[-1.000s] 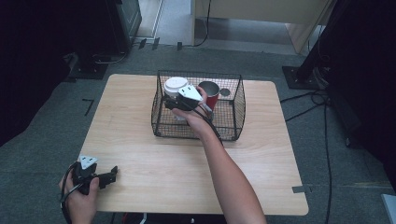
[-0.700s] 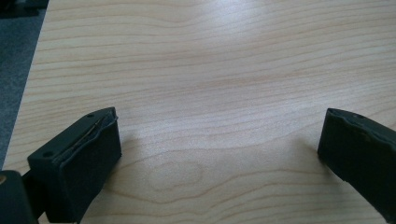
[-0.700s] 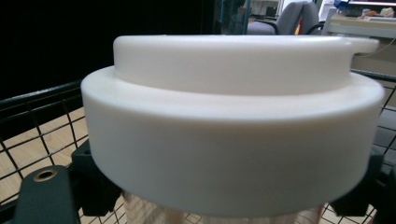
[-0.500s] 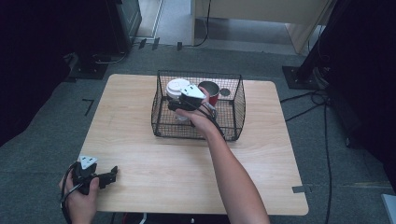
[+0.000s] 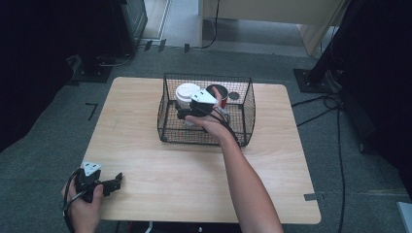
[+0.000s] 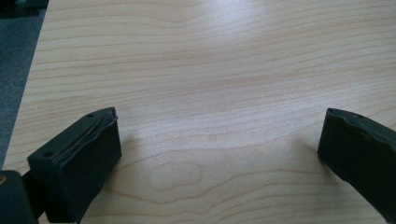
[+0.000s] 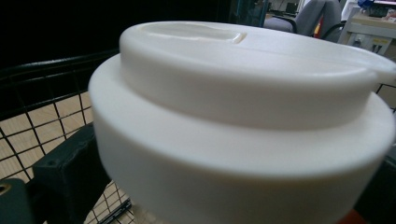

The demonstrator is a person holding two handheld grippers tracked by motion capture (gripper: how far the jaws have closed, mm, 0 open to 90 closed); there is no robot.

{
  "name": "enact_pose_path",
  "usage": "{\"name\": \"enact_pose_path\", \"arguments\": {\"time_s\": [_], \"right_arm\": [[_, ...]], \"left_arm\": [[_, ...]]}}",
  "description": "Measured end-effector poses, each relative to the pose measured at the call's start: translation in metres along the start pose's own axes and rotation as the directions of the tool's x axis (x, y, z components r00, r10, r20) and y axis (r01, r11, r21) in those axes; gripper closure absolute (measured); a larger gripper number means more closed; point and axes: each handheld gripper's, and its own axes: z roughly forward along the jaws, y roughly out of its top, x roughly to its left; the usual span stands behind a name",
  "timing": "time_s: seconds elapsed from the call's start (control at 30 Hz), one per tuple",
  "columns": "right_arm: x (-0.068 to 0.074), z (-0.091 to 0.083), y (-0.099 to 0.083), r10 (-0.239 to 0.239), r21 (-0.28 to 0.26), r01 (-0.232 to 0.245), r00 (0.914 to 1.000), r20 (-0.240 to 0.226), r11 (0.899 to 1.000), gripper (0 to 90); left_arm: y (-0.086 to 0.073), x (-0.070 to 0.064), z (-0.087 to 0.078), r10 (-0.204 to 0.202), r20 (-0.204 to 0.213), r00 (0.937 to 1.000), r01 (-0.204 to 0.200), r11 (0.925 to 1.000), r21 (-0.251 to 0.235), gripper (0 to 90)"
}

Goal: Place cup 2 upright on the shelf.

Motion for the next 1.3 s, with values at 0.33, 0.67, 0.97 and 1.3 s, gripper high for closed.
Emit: {"name": "enact_pose_path", "arguments": {"time_s": [0.33, 0.67, 0.97, 1.3], "right_arm": [[-0.009, -0.009, 0.001, -0.059, -0.037, 0.059, 0.9982, 0.001, 0.998, 0.7], [-0.02, -0.023, 0.003, -0.117, -0.046, 0.116, 0.993, -0.02, 0.992, 0.0], [-0.031, -0.034, -0.001, -0.124, -0.053, 0.122, 0.9909, -0.051, 0.991, 0.0], [-0.046, -0.047, -0.002, -0.152, -0.044, 0.151, 0.988, -0.027, 0.988, 0.0]], "left_arm": [[0.0, 0.0, 0.0, 0.0, 0.0, 1.0, 0.0, 1.0, 0.0, 0.0], [0.0, 0.0, 0.0, -0.001, 0.0, 1.0, 0.001, 1.0, 0.0, 0.0], [0.0, 0.0, 0.0, 0.0, 0.0, 1.0, 0.0, 1.0, 0.0, 0.0], [0.0, 0.0, 0.0, 0.0, 0.0, 1.0, 0.0, 1.0, 0.0, 0.0]]}}
